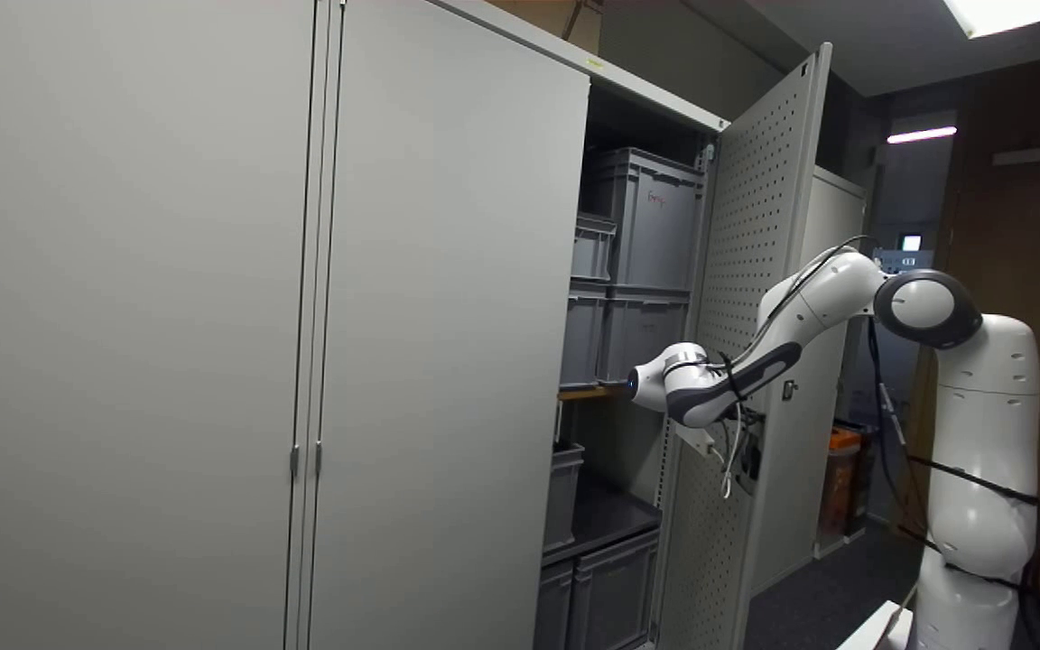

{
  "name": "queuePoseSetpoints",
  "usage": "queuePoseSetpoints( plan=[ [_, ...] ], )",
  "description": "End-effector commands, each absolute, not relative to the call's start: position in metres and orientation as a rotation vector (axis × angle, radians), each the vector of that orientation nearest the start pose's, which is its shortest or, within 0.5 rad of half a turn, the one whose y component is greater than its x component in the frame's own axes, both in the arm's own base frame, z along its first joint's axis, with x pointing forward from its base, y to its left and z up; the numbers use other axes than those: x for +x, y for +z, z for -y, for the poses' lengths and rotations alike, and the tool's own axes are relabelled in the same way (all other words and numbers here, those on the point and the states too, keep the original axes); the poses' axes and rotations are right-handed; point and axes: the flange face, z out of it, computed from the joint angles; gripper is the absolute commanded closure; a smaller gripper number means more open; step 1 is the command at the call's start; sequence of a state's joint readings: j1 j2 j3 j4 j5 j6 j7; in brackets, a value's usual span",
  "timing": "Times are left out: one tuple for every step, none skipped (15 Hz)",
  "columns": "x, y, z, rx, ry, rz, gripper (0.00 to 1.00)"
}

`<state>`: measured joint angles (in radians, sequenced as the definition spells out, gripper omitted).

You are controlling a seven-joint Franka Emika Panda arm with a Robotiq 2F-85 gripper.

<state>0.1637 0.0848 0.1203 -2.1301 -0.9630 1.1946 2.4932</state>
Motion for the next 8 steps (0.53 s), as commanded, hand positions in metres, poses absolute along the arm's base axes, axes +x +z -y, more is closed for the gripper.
queuePoseSetpoints(
  plan=[
    [0.451,0.399,-0.005,0.915,0.892,1.591,1.00],
    [0.451,0.398,-0.002,0.911,0.888,1.590,1.00],
    [0.450,0.398,0.000,0.903,0.889,1.586,1.00],
    [0.450,0.398,0.002,0.896,0.889,1.584,1.00],
    [0.449,0.397,0.004,0.889,0.892,1.582,1.00],
    [0.450,0.397,0.006,0.884,0.894,1.580,1.00],
    [0.449,0.397,0.008,0.878,0.900,1.580,1.00],
    [0.449,0.396,0.010,0.870,0.906,1.581,1.00]
  ],
)
